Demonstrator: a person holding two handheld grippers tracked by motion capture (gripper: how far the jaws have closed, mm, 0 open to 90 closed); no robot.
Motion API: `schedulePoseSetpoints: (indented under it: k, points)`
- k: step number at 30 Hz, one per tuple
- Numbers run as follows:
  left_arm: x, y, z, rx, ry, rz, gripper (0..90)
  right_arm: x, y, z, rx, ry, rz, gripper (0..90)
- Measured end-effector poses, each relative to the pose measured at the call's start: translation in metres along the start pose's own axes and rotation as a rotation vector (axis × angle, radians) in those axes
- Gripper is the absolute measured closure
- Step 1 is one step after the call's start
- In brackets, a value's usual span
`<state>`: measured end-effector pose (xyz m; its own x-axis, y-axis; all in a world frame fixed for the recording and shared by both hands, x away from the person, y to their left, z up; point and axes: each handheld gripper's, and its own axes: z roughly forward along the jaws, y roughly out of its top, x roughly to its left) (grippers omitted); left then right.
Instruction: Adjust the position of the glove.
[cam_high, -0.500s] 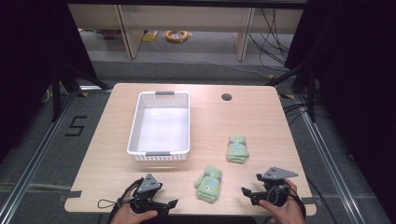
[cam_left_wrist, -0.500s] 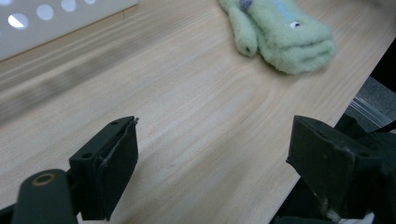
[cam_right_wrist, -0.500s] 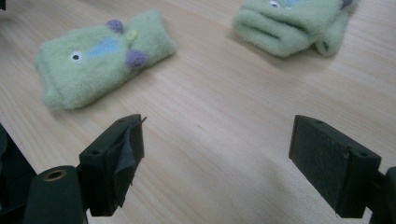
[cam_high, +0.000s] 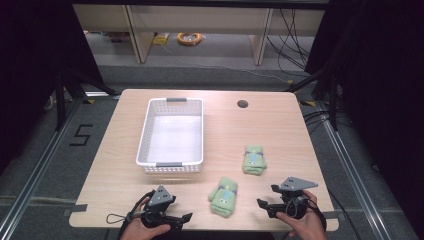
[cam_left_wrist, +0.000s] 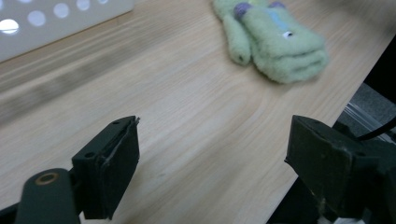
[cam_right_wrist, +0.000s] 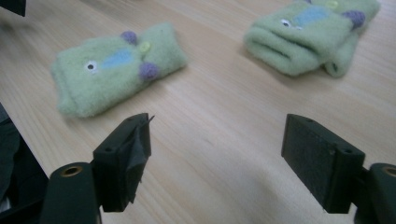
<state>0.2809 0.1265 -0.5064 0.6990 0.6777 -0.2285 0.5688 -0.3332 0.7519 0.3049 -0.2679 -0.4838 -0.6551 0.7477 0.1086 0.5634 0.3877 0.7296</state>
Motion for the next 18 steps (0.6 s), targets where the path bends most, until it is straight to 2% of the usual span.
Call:
schedulePoseSetpoints:
  k: [1, 2, 5, 6, 7, 8, 9, 10, 13, 14, 15, 16, 17, 18]
  points:
    - [-0.002, 0.002, 0.001, -0.001, -0.024, -0.025, 18.3, 0.002, 0.002, 0.0, 0.015, 0.012, 0.013, 29.8]
    - [-0.003, 0.003, 0.003, -0.006, -0.028, -0.025, 19.0, 0.0, 0.005, 0.0, 0.005, 0.009, -0.017, 31.1]
    - [-0.006, 0.006, 0.004, -0.012, -0.044, -0.013, 21.4, 0.002, 0.01, 0.002, 0.013, 0.014, -0.016, 33.3]
    - [-0.008, 0.008, 0.005, -0.008, -0.051, -0.013, 21.4, 0.001, 0.012, 0.002, 0.011, 0.015, -0.043, 35.0]
    - [-0.013, 0.012, 0.008, -0.024, -0.066, -0.021, 23.6, 0.003, 0.018, 0.003, 0.015, 0.024, -0.054, 36.8]
    - [-0.014, 0.014, 0.01, -0.028, -0.076, -0.005, 25.3, 0.004, 0.02, 0.004, 0.014, 0.027, -0.07, 38.3]
    - [-0.015, 0.017, 0.011, -0.008, -0.079, 0.019, 27.6, 0.005, 0.023, 0.004, 0.029, 0.031, -0.079, 39.9]
    - [-0.017, 0.019, 0.014, -0.019, -0.08, 0.021, 28.2, 0.005, 0.026, 0.006, 0.022, 0.04, -0.097, 40.9]
    - [-0.021, 0.024, 0.019, -0.01, -0.087, 0.034, 30.0, 0.008, 0.031, 0.01, 0.032, 0.048, -0.105, 43.6]
    - [-0.024, 0.026, 0.021, -0.013, -0.092, 0.04, 30.9, 0.009, 0.04, 0.015, 0.034, 0.069, -0.14, 46.8]
    - [-0.027, 0.028, 0.023, 0.0, -0.097, 0.046, 31.5, 0.01, 0.042, 0.017, 0.038, 0.073, -0.14, 48.3]
    - [-0.029, 0.029, 0.025, -0.018, -0.102, 0.057, 32.6, 0.011, 0.046, 0.02, 0.04, 0.083, -0.153, 50.0]
    - [-0.031, 0.03, 0.027, -0.01, -0.108, 0.049, 33.9, 0.012, 0.049, 0.023, 0.04, 0.085, -0.164, 51.9]
    - [-0.032, 0.032, 0.027, -0.003, -0.108, 0.071, 35.2, 0.014, 0.053, 0.027, 0.048, 0.096, -0.166, 53.9]
